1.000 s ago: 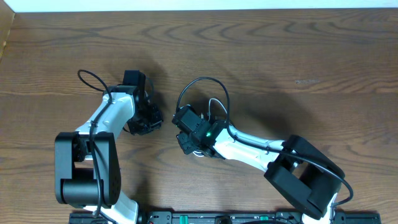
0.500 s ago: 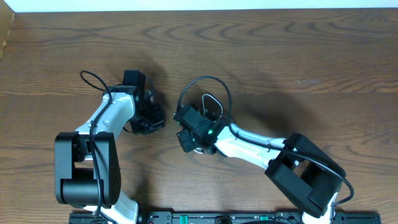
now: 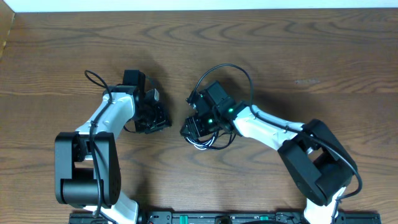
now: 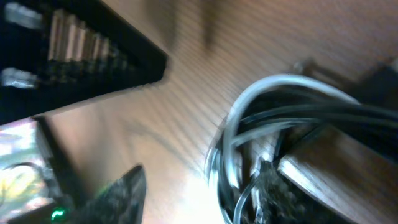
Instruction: Untangle cables
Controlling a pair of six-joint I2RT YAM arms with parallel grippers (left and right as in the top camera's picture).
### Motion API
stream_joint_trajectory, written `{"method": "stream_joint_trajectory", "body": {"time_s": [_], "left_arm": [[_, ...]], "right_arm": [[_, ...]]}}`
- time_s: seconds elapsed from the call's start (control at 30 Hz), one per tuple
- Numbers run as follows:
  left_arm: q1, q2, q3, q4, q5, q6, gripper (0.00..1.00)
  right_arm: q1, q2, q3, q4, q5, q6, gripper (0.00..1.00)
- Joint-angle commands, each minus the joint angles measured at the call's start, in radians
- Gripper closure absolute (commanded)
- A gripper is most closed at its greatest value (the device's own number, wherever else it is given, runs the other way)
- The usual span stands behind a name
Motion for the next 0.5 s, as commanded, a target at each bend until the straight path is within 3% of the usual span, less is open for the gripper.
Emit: {"method": "stream_joint_trajectory", "body": {"time_s": [0.0,0.23,0.37,0.47], "left_arm": [[0.002,0.005,-0.008,-0.004,0.023,0.018,0.65],[-0.007,0.005,-0.008,-0.015,0.333,0.291,0.53],[-0.040,0.005,-0.008,-0.018,0.357,0.323,0.40],[-0.073,0.005,-0.008,-0.016,0.352,0.352,0.39]], "right_arm": [[-0.034,-0.080,0.008,0.006,-0.111,-0.041,0.41],[-0.095,-0.190,0.008,-0.100,0.089,-0.060,0.41],[-0.140,-0.219,0.008,-0.216,0.219,-0.060,0.38],[-0.177,-0.217,0.008,-0.287,0.283,-0.060,0.36]]}}
